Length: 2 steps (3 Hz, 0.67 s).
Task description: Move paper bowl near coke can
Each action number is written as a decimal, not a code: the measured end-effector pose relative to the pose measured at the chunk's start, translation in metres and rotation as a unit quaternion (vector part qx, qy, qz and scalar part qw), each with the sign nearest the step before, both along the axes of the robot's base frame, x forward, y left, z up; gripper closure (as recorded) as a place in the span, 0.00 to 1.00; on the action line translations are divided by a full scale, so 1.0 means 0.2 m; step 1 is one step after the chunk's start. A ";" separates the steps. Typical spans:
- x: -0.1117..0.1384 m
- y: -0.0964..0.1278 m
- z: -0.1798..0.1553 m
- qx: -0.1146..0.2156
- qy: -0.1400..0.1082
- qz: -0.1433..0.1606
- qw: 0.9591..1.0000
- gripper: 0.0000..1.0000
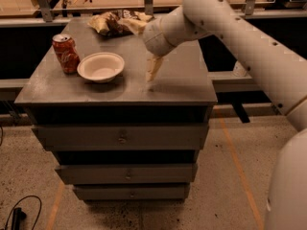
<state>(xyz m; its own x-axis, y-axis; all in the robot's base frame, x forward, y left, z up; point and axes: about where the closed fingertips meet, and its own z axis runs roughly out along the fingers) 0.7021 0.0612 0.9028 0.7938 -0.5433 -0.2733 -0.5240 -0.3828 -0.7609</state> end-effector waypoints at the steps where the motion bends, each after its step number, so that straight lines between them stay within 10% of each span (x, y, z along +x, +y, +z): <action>1: 0.05 -0.37 0.14 0.017 0.014 -0.111 0.994 0.00; 2: 0.05 -0.38 0.13 0.027 0.037 -0.130 0.991 0.00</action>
Offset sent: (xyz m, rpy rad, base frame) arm 0.0089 -0.0664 0.0254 0.0283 0.0220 -0.1945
